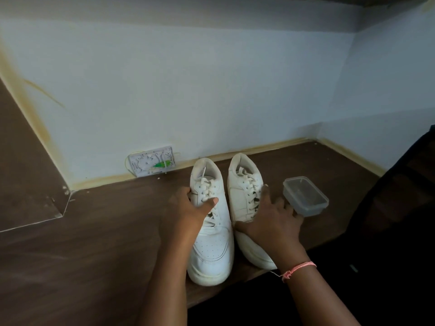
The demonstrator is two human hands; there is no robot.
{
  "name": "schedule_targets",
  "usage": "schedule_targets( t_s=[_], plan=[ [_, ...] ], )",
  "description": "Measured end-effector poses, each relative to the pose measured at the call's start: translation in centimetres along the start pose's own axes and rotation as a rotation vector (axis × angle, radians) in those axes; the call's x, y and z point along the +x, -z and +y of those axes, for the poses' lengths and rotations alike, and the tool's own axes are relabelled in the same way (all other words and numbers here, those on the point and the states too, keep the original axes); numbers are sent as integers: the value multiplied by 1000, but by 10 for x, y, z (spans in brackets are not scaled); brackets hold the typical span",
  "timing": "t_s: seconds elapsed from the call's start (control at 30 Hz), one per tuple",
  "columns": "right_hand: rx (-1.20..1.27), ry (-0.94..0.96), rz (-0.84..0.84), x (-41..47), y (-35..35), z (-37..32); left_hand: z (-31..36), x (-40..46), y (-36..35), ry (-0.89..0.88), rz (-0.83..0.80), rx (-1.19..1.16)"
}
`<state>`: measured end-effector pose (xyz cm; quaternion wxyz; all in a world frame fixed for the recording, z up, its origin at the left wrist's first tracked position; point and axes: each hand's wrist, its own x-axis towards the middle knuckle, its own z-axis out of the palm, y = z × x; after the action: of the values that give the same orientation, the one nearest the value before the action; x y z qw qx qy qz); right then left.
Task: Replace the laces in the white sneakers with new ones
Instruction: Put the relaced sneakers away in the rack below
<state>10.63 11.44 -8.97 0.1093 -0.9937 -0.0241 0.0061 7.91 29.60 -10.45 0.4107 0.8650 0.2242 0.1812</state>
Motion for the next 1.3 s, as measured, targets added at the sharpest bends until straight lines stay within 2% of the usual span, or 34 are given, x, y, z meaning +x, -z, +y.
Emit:
schedule_targets(
  t_s=[0.17,0.27,0.33,0.37,0.43,0.47,0.5,0.57,0.63,0.7,0.87,0.93,1.0,1.03,1.1,1.2,1.3],
  plan=[
    [83,177,-3,20,4,17,16,-10,1,-57,21,143],
    [159,216,-61,31,7,24,23,-13,6,-50,-127,139],
    [186,204,24,23,6,17,27,-14,18,8,-174,179],
    [193,199,122,15,5,10,33,-12,23,-33,-141,271],
    [218,216,279,-12,8,-8,51,-2,30,-227,-53,442],
    [211,250,296,-26,8,-18,61,6,30,-309,-74,464],
    [173,292,268,-39,6,-26,70,16,28,-355,-152,487],
    [63,344,162,-58,-2,-33,78,31,22,-329,-371,557],
    [41,327,105,-63,-9,-30,77,42,18,-314,-486,624],
    [83,319,92,-63,-9,-25,75,51,19,-337,-534,702],
    [-3,293,51,-53,6,-10,76,42,44,-353,-629,842],
    [-26,216,108,-53,11,-4,73,30,54,-331,-624,902],
    [-13,81,222,-61,10,-1,70,16,64,-297,-548,925],
    [43,23,254,-62,6,1,69,12,64,-268,-507,927],
    [281,-32,212,-74,1,-1,66,2,65,-186,-438,855],
    [483,-1,29,-93,-1,-14,71,-13,60,-73,-392,722],
    [746,-91,-144,-102,6,-29,77,-27,51,-95,-368,678]
  ],
)
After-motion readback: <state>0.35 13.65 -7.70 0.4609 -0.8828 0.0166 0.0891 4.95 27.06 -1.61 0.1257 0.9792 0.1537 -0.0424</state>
